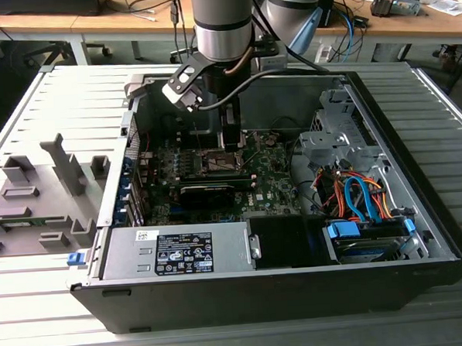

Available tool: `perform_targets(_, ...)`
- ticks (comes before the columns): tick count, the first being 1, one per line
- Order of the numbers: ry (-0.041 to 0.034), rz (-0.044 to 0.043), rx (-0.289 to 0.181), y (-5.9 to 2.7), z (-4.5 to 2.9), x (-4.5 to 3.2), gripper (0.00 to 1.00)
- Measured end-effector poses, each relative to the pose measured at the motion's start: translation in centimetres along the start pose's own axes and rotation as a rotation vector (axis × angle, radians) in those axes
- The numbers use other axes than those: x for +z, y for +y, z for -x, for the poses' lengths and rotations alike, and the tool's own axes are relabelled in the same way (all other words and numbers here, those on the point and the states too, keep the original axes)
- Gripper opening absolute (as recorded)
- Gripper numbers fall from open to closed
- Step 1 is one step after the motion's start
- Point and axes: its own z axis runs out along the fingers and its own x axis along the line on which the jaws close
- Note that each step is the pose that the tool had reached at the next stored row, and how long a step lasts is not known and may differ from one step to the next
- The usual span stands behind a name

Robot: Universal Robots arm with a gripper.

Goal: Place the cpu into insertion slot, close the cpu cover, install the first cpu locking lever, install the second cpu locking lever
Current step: 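Place the cpu into insertion slot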

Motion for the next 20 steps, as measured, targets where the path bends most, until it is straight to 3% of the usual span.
perform_targets(20, 0.0, 0.0, 0.0, -0.25, -0.4, 0.14, 0.54)
